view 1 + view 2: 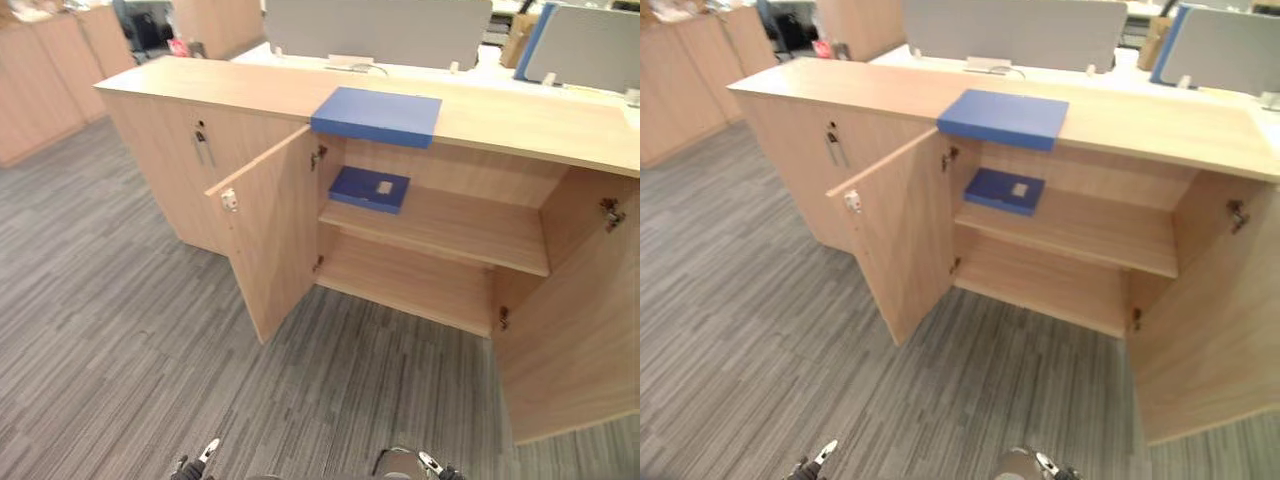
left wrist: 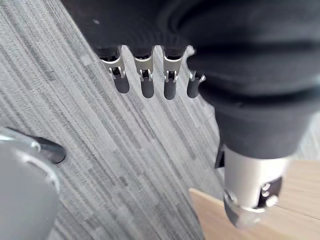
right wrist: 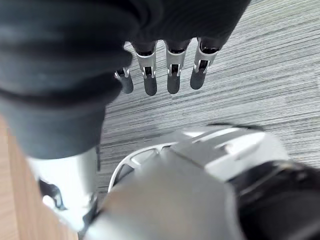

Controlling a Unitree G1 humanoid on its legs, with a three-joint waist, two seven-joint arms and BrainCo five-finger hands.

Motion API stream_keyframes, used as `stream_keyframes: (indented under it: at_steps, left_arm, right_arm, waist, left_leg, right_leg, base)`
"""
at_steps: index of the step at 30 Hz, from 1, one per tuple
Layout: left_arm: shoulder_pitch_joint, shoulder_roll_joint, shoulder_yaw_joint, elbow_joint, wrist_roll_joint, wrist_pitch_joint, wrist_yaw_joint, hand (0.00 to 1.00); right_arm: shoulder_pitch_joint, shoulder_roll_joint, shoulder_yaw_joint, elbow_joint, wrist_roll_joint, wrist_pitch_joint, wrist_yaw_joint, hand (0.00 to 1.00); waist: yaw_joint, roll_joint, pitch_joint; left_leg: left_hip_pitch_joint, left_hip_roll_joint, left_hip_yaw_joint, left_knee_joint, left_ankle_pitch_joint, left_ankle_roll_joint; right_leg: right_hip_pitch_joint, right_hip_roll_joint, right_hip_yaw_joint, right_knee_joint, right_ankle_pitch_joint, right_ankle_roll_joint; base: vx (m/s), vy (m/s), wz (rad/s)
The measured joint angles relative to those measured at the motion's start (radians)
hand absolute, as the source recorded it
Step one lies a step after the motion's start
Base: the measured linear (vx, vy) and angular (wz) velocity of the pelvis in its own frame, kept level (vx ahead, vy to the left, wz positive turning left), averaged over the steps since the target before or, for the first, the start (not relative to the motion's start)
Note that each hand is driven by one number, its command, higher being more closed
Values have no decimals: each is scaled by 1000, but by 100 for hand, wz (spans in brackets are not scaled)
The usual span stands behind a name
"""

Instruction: Walk over to the cabinet, pick up the folder, carry it to the office cabinet, place the folder inside the office cabinet, then close the office cabinet door

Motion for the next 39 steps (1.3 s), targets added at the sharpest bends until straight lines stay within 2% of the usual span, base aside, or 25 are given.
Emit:
stream_keyframes:
  at_steps: [2, 3, 5, 8, 9, 10, 12, 14, 15, 17, 20, 21, 22, 23, 24, 25, 26, 29, 31, 32, 33, 34, 35, 36, 39]
  left_arm:
    - [-17, -26, 27, -1, -53, 0, -1, 0]
    - [-23, -35, 48, -8, -83, -2, -2, 0]
    - [-33, -46, 79, -8, -107, -2, -4, 0]
    - [-45, -83, 130, -14, -121, -1, -6, 0]
    - [-53, -89, 162, -37, -122, 0, -6, 0]
    - [-52, -90, 177, -45, -123, 0, -6, 0]
    - [-34, -94, 203, -57, -127, -1, -4, 0]
    - [-28, -92, 208, -60, -128, -1, -2, 0]
    - [-27, -89, 206, -62, -130, 0, 0, 0]
    - [-15, -87, 191, -62, -128, -1, 2, 0]
    - [-9, -87, 172, -71, -119, -4, 2, 0]
    - [-8, -87, 157, -77, -116, -7, 2, 0]
    - [2, -93, 142, -75, -116, -12, 2, 0]
    - [-4, -67, 137, -75, -112, -14, 2, 0]
    - [-9, -60, 131, -78, -112, -18, 3, 0]
    - [-19, -58, 126, -77, -111, -25, 4, 0]
    - [-24, -58, 127, -74, -104, -24, 4, 0]
    - [-15, -56, 129, -44, -83, -21, 7, 0]
    - [10, -55, 130, -31, -81, -13, 10, 0]
    - [16, -57, 130, -25, -81, -12, 11, 0]
    - [31, -56, 128, -26, -80, -5, 12, 0]
    - [42, -56, 120, -24, -78, -1, 14, 0]
    - [54, -50, 105, -21, -73, -1, 14, 0]
    - [66, -41, 88, -12, -55, -3, 14, 0]
    - [68, -23, 46, -6, -36, -3, 10, 0]
  right_arm:
    - [18, 10, 8, -26, 0, 4, -1, 0]
    - [29, 18, 9, -38, 0, 3, -1, 0]
    - [39, 24, 4, -39, 1, 4, -3, 0]
    - [60, 15, -8, -59, 0, 7, -11, 0]
    - [63, 21, -5, -72, 0, 9, -12, 0]
    - [63, 22, -5, -77, 0, 9, -13, 0]
    - [58, 20, 1, -76, -2, 7, -17, 0]
    - [51, 19, 12, -75, 1, 7, -19, 0]
    - [35, 19, 15, -73, 1, 8, -22, 0]
    - [4, 17, 16, -63, 4, 8, -31, 0]
    - [-8, 16, 57, -69, 11, 6, -36, 0]
    - [-10, 16, 79, -75, 16, 3, -37, 0]
    - [-10, 7, 118, -78, 33, -4, -37, 0]
    - [-8, 37, 134, -77, 42, -7, -37, 0]
    - [-8, 49, 137, -76, 40, -7, -37, 0]
    - [-13, 66, 138, -71, 39, -6, -36, 0]
    - [-27, 67, 138, -69, 38, -6, -34, 0]
    - [-40, 67, 124, -54, 33, -11, -30, 0]
    - [-34, 54, 114, -35, -5, -11, -19, 0]
    - [-30, 47, 117, -36, -7, -11, -16, 0]
    - [-20, 34, 115, -38, -29, -10, -10, 0]
    - [-15, 24, 103, -50, -39, -11, -9, 0]
    - [-13, 12, 97, -55, -40, -13, -9, 0]
    - [-10, 4, 91, -55, -41, -14, -10, 0]
    - [-15, 6, 93, -46, -39, -15, -9, 0]
  waist:
    - [1, -6, 10]
    - [1, -13, 7]
    - [1, -16, -2]
    - [-2, 21, -19]
    - [-4, 17, -17]
    - [-1, 17, -17]
    - [11, 22, -18]
    - [19, 19, -18]
    - [31, 13, -14]
    - [48, 8, -6]
    - [60, 4, 1]
    - [62, 7, -2]
    - [66, 23, -16]
    - [58, -10, -27]
    - [58, -26, -34]
    - [70, -39, -44]
    - [84, -38, -44]
    - [90, -40, -52]
    - [96, -25, -66]
    - [98, -21, -70]
    - [100, -15, -73]
    - [94, -11, -73]
    - [76, -4, -71]
    - [61, 2, -78]
    - [54, 7, -79]
  left_leg:
    - [45, 0, 23, -18, -33, -11]
    - [58, 1, 27, -17, -61, -11]
    - [67, 4, 23, -16, -83, -25]
    - [59, 80, 19, 78, -149, -77]
    - [-24, 148, 20, 319, -182, -109]
    - [-69, 179, 16, 447, -179, -115]
    - [-197, 275, 9, 848, -143, -149]
    - [-260, 288, 11, 947, -146, -135]
    - [-309, 279, 14, 955, -158, -112]
    - [-375, 260, 4, 871, -179, -78]
    - [-419, 224, -57, 620, -168, -75]
    - [-420, 217, -80, 498, -113, -69]
    - [-428, 204, -126, 405, 51, -121]
    - [-420, 160, -116, 397, 36, -104]
    - [-420, 142, -112, 385, 36, -98]
    - [-420, 124, -100, 379, 31, -89]
    - [-415, 105, -99, 373, 30, -88]
    - [-361, 72, -73, 306, 37, -65]
    - [-269, 44, -21, 192, 53, -41]
    - [-243, 34, -4, 159, 59, -34]
    - [-194, 14, 25, 90, 65, -34]
    - [-158, -4, 28, 54, 68, -33]
    - [-127, -13, 29, 31, 72, -31]
    - [-102, -16, 32, 15, 79, -14]
    - [-82, -6, 23, 0, 80, -11]
  right_leg:
    - [-12, 11, -73, -52, 3, -7]
    - [-15, 14, -78, -83, 17, -34]
    - [-6, 18, -91, -118, -12, -86]
    - [52, 101, -133, -169, -84, -81]
    - [108, 153, -148, -218, -94, -83]
    - [134, 177, -146, -244, -94, -84]
    - [235, 249, -105, -306, -103, -100]
    - [285, 266, -56, -346, -103, -99]
    - [305, 266, -2, -365, -101, -95]
    - [339, 245, 92, -390, -90, -76]
    - [380, 179, 160, -391, -93, -55]
    - [392, 160, 172, -392, -104, -14]
    - [399, 145, 199, -387, -132, 60]
    - [400, 102, 218, -394, -129, 57]
    - [400, 90, 219, -408, -115, 43]
    - [401, 75, 229, -441, -73, 42]
    - [407, 62, 243, -471, -33, 47]
    - [424, 29, 265, -509, 38, 63]
    - [389, -17, 307, -440, 86, 90]
    - [356, -32, 324, -381, 90, 88]
    - [274, -71, 341, -227, 105, 65]
    - [219, -101, 342, -121, 131, 24]
    - [193, -124, 329, -42, 167, -29]
    - [178, -143, 309, 13, 183, -52]
    - [167, -129, 260, -12, 108, -6]
  base:
    - [201, 14, -34]
    - [221, -35, -16]
    - [242, -82, 2]
    - [416, -179, 13]
    - [405, -196, 0]
    - [474, -207, -21]
    - [451, -63, -70]
    - [426, 68, -88]
    - [370, 155, -107]
    - [362, 235, -136]
    - [260, 297, -108]
    - [285, 391, -73]
    - [387, 468, -48]
    - [360, 373, -15]
    - [339, 340, 12]
    - [285, 323, -4]
    - [266, 319, -13]
    - [197, 239, -21]
    - [143, 217, -66]
    - [85, 252, -85]
    - [46, 209, -63]
    - [69, 221, -40]
    - [82, 129, -8]
    - [95, 122, 1]
    - [83, 24, 1]
